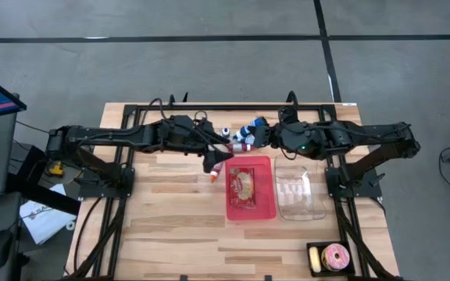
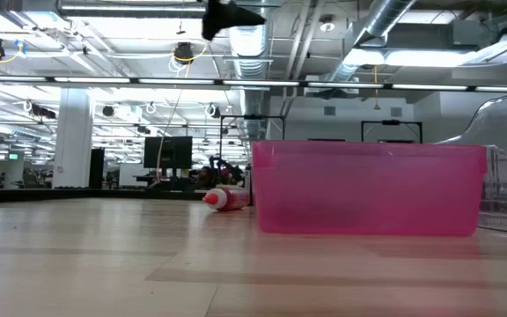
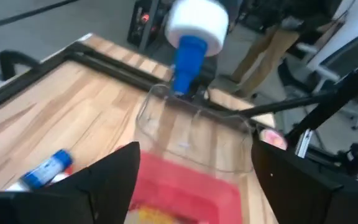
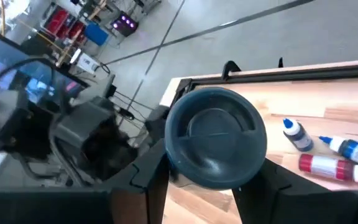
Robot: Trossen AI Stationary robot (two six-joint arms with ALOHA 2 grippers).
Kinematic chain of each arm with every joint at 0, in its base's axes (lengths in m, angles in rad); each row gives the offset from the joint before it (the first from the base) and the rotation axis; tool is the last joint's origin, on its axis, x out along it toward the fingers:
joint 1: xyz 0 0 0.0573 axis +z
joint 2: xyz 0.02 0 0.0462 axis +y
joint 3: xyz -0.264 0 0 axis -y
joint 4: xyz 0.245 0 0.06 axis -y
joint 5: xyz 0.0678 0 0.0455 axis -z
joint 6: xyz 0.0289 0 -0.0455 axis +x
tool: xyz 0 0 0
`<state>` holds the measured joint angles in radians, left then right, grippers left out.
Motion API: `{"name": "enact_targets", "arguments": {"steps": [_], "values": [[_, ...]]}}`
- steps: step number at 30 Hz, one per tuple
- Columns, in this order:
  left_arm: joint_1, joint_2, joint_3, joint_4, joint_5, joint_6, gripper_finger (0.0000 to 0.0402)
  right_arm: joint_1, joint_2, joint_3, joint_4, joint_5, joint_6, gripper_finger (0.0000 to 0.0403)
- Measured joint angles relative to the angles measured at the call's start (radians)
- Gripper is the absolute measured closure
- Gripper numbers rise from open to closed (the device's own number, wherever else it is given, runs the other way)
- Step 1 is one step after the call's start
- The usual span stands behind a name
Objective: Pick & Place Food Item
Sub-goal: Put the bottom blue food coloring bottle into the transparent bin
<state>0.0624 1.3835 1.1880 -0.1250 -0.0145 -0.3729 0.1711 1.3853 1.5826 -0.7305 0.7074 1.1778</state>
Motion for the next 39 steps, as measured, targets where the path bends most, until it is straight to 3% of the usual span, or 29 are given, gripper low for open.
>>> {"name": "enact_targets", "arguments": {"steps": [3,7,12,19,23,28,39], "values": [[0.005,-0.067,0.000,-0.146,-0.055,0.041,0.0102,0.021,-0.005,0.000,-0.129,-0.004,0.051,0.0266],[0.006,-0.163,-0.001,-0.296,-0.154,0.079,0.0119,0.077,-0.012,0.000,-0.444,-0.044,0.227,0.0267],[0.010,-0.273,-0.036,-0.342,-0.218,0.075,0.0143,0.188,0.002,-0.003,-0.850,-0.133,0.509,0.0267],[0.012,-0.384,-0.169,-0.344,-0.222,-0.008,0.0170,0.270,-0.017,-0.221,-0.832,-0.396,0.583,0.0268],[0.011,-0.414,-0.237,-0.296,-0.190,-0.069,0.0178,0.319,-0.022,-0.383,-0.727,-0.484,0.664,0.0268],[0.003,-0.429,-0.290,-0.210,-0.138,-0.134,0.0181,0.340,-0.009,-0.540,-0.485,-0.558,0.692,0.0268],[-0.008,-0.422,-0.295,-0.185,-0.127,-0.168,0.0179,0.339,0.003,-0.667,-0.350,-0.570,0.685,0.0257]]}}
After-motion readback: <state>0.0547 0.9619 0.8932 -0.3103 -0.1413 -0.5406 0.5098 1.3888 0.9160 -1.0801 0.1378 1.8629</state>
